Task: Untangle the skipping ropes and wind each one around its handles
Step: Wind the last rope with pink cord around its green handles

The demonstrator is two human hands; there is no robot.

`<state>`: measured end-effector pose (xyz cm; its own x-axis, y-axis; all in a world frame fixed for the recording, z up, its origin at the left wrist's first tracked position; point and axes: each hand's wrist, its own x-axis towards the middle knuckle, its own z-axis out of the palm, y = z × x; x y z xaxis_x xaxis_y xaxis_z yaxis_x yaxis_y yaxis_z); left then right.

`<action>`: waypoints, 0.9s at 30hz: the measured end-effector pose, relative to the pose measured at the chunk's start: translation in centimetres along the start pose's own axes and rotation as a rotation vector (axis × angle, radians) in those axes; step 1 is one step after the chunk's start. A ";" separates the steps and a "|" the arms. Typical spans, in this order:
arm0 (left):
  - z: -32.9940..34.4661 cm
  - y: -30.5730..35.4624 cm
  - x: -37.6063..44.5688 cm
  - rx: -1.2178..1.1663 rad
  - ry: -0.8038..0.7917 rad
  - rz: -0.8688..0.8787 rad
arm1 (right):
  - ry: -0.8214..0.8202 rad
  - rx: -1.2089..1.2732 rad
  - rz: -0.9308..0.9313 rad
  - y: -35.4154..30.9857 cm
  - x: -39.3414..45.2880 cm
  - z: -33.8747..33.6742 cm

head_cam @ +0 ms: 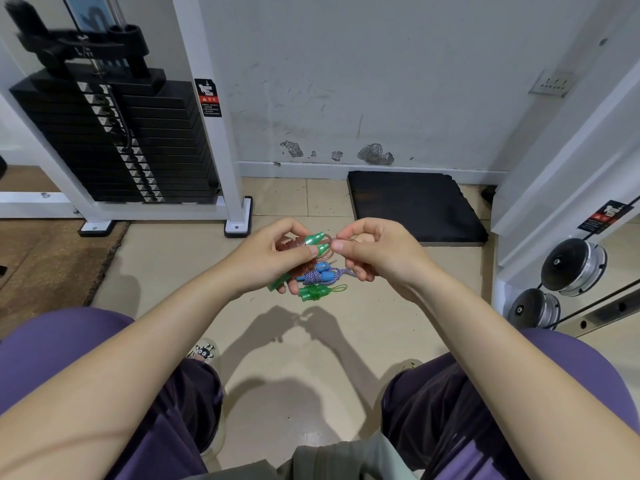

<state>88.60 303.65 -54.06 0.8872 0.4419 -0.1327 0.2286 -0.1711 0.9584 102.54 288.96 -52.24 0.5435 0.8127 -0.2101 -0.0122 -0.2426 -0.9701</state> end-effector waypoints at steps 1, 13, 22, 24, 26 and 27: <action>-0.1 0.0 0.0 0.006 -0.004 0.008 | -0.012 -0.024 0.008 0.0 0.0 -0.1; -1.3 -0.3 0.3 0.014 -0.017 -0.055 | 0.192 0.048 -0.033 -0.3 0.7 -2.2; -1.8 -0.6 0.0 0.030 -0.112 -0.077 | 0.387 -0.008 -0.082 1.1 1.9 -3.0; -1.8 -0.4 -0.1 0.048 -0.121 -0.077 | 0.410 -0.039 -0.083 1.4 2.1 -3.1; -1.8 -0.4 -0.1 0.061 -0.134 -0.079 | 0.425 -0.056 -0.083 1.5 2.3 -3.1; -1.9 -0.4 -0.2 0.067 -0.138 -0.086 | 0.429 -0.066 -0.086 1.6 2.3 -3.1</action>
<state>87.57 305.26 -53.94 0.9089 0.3331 -0.2510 0.3279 -0.1988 0.9236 106.39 288.83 -53.91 0.8397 0.5411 -0.0458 0.0944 -0.2285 -0.9690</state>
